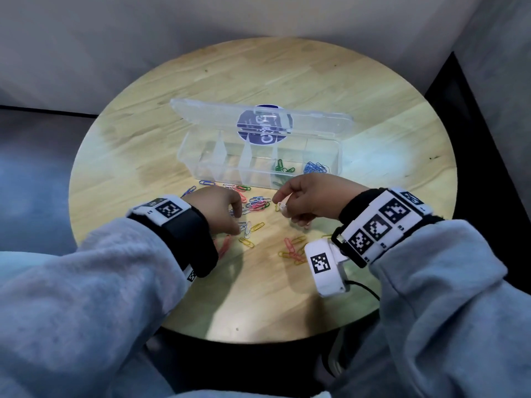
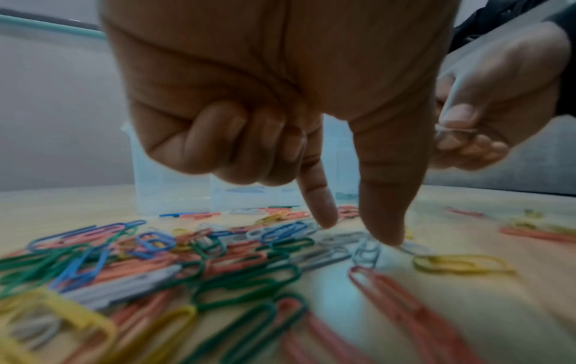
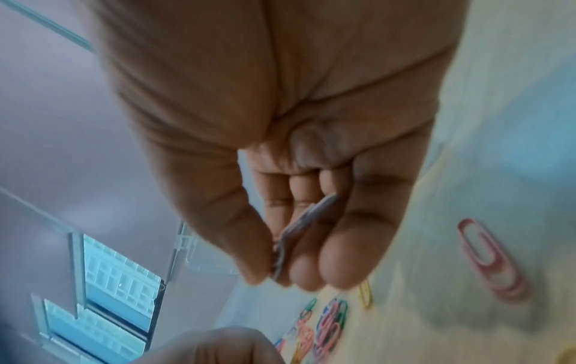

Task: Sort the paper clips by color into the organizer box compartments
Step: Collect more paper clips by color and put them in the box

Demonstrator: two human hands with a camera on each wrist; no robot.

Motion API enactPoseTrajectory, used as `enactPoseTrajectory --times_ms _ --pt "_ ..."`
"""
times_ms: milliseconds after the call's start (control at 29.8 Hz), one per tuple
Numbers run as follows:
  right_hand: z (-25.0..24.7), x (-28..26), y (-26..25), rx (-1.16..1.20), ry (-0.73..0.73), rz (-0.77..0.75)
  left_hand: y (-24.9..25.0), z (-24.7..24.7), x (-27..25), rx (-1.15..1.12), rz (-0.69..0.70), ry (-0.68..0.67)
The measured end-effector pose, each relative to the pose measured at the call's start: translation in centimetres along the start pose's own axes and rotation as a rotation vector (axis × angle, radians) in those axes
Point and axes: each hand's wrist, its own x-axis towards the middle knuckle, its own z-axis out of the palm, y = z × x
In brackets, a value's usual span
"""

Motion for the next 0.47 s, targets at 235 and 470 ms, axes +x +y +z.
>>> enactPoseTrajectory --times_ms 235,470 --pt "-0.05 0.02 -0.42 0.221 -0.013 0.052 0.60 0.20 -0.30 0.042 0.031 -0.022" --pt "0.11 0.22 -0.67 0.401 0.038 0.094 0.78 0.48 -0.04 0.065 0.028 -0.062"
